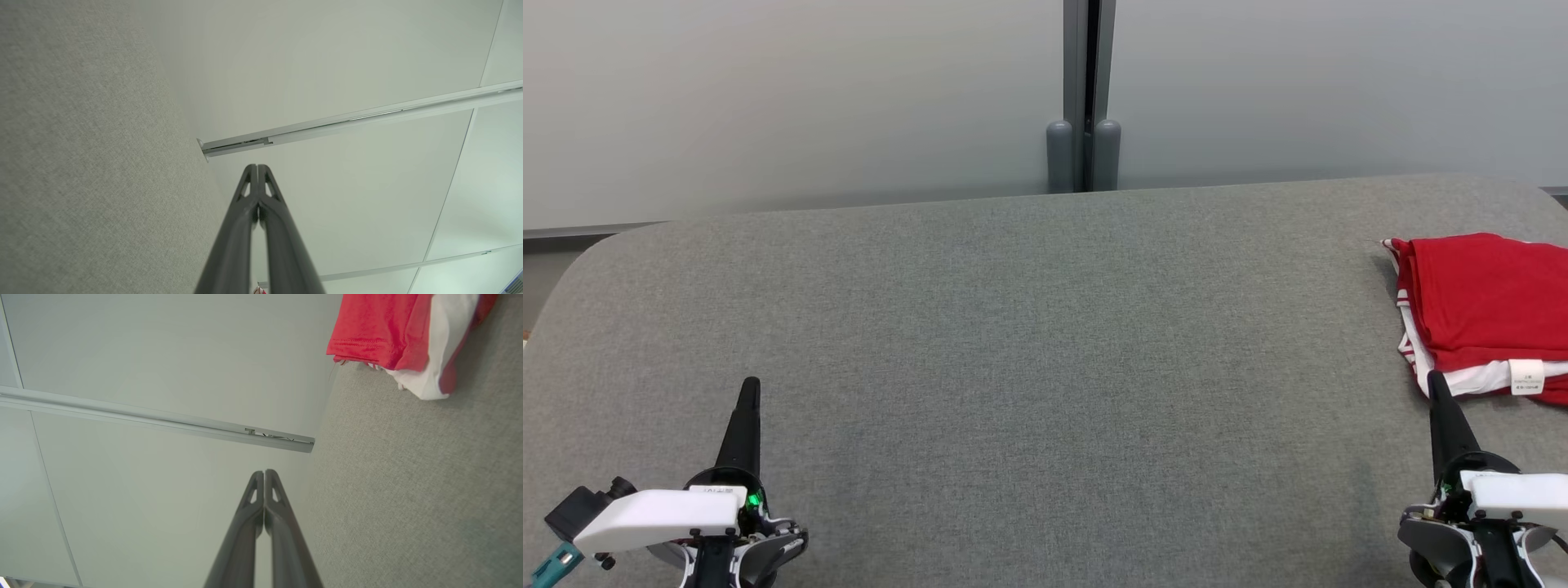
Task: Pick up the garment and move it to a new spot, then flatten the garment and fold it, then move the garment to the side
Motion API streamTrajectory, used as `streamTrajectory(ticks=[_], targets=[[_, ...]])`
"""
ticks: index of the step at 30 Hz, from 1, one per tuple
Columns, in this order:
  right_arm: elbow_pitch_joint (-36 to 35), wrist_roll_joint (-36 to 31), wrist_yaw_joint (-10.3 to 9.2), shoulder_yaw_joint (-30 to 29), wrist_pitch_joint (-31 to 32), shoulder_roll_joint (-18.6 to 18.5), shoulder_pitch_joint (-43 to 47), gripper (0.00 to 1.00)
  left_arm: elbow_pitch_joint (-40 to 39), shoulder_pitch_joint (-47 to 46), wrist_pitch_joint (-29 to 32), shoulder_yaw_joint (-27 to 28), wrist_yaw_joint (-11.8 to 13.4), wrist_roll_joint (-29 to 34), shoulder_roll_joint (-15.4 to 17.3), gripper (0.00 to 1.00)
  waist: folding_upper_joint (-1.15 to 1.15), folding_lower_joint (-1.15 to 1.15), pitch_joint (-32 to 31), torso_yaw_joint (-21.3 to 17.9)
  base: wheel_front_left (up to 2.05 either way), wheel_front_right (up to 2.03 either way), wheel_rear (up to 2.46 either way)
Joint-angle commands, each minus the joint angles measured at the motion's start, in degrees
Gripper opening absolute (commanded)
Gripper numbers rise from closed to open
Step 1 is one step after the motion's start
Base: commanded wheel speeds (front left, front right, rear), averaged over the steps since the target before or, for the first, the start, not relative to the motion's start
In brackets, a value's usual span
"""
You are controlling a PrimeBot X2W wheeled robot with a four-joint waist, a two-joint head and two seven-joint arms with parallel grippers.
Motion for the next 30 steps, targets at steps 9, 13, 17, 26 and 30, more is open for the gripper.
streamTrajectory(ticks=[9, 13, 17, 26, 30], targets=[[-0.01, 5.26, 0.02, -0.61, 1.62, -0.37, -0.54, 0.00, -0.01, -1.31, 1.41, 1.08, -0.54, -4.09, 0.38, 0.00, 0.00, 0.00, -0.46, -0.42, 0.00, 0.00, 0.00], [0.04, 6.99, 0.01, -0.73, 2.00, -0.37, -0.54, 0.00, 0.03, -1.35, 1.87, 1.33, -0.61, -5.46, 0.35, 0.00, 0.00, 0.00, -0.64, -0.58, 0.00, 0.00, 0.00], [0.09, 8.58, 0.02, -0.86, 2.40, -0.38, -0.55, 0.00, 0.07, -1.31, 2.31, 1.64, -0.57, -6.89, 0.33, 0.00, 0.00, 0.00, -0.82, -0.74, 0.00, 0.00, 0.00], [0.18, 11.35, 0.02, -1.09, 3.12, -0.38, -0.56, 0.00, 0.15, -1.42, 3.11, 2.10, -0.66, -8.92, 0.27, 0.00, 0.00, 0.00, -1.14, -1.04, 0.00, 0.00, 0.00], [0.17, 11.24, 0.02, -1.08, 3.10, -0.36, -0.55, 0.00, 0.15, -1.35, 3.15, 2.16, -0.63, -8.77, 0.21, 0.00, 0.00, 0.00, -1.14, -1.04, 0.00, 0.00, 0.00]])
